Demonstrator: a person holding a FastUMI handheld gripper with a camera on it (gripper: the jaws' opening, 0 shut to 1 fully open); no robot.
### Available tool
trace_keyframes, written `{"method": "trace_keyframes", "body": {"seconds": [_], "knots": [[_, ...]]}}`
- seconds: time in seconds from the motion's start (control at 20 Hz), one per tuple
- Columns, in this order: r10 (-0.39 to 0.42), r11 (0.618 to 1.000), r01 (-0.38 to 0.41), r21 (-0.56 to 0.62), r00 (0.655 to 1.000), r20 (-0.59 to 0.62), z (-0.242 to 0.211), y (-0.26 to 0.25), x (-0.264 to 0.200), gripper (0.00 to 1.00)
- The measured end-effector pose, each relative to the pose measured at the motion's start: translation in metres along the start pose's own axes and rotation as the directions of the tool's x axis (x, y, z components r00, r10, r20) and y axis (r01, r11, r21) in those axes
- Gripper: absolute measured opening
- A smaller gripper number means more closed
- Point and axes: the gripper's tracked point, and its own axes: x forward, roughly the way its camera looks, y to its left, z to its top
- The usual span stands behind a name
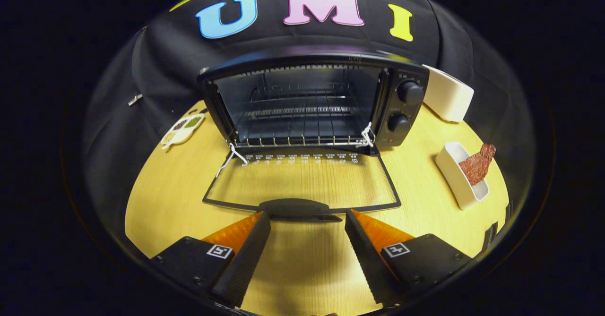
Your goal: Open the toaster oven, put the food inside, and close the toaster oven door.
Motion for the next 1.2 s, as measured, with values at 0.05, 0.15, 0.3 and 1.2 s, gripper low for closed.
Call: {"method": "trace_keyframes", "body": {"seconds": [0.05, 0.15, 0.3, 1.2], "knots": [[0.006, 1.000, -0.006, -0.009, 1.000, -0.025, -0.009, -0.001, 0.003, 0.99], [0.016, 0.999, -0.017, -0.032, 0.999, -0.043, -0.018, -0.001, 0.000, 0.99], [0.057, 0.998, -0.057, -0.031, 0.998, -0.020, -0.003, -0.003, -0.011, 0.99], [0.239, 0.961, -0.208, -0.184, 0.957, 0.166, 0.099, -0.151, -0.133, 0.99]]}}
